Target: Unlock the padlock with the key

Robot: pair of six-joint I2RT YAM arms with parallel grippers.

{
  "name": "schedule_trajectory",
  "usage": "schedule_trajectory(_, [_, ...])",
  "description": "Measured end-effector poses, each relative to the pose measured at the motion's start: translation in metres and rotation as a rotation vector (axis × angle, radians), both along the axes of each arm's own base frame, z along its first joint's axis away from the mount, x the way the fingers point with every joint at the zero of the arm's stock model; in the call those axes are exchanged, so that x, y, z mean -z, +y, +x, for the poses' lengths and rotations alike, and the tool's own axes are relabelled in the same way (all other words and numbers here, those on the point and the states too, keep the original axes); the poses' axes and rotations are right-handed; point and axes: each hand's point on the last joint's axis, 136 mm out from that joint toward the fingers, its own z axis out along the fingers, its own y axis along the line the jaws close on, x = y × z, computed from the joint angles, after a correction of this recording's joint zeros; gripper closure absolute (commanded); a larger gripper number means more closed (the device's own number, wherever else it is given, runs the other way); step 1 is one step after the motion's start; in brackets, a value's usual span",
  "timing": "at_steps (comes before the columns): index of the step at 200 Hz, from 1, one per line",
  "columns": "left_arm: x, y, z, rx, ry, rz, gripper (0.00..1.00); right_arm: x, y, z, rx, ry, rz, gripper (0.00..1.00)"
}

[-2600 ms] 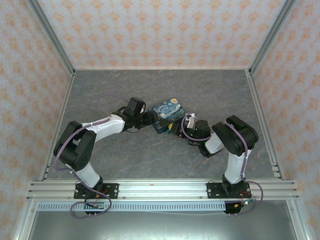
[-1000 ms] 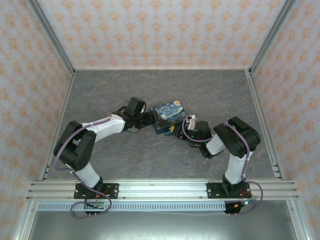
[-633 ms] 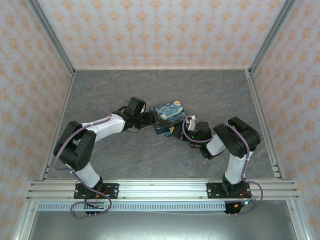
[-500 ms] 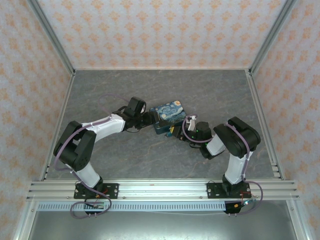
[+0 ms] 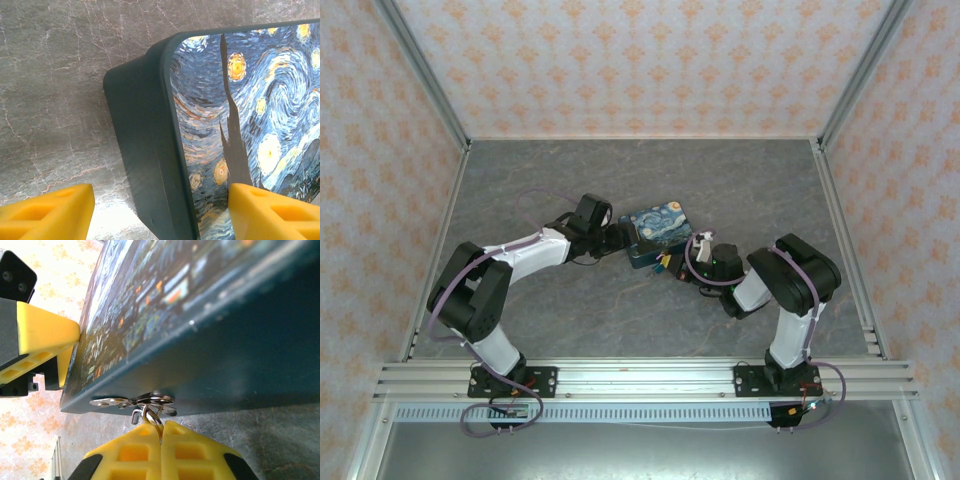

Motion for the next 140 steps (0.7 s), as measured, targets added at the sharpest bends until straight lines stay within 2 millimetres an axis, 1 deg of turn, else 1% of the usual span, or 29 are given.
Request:
schedule_trajectory(33, [0.000,0.001,0.000,-0.002,0.000,0.004,0.29,0.002,-0.002,0.000,0.014,0.002,-0.007,1.00])
schedule_trajectory(103, [-0.001,0.002,-0.001,-0.004,-0.001,0.007,0.29,0.003,-0.011,0.003,0.086,0.036,0.004,1.00])
schedule_trajectory(140, [0.000,0.003,-0.003,-0.005,0.000,0.007,0.29,-0.002,-0.014,0.010,0.136,0.049,0.035,1.00])
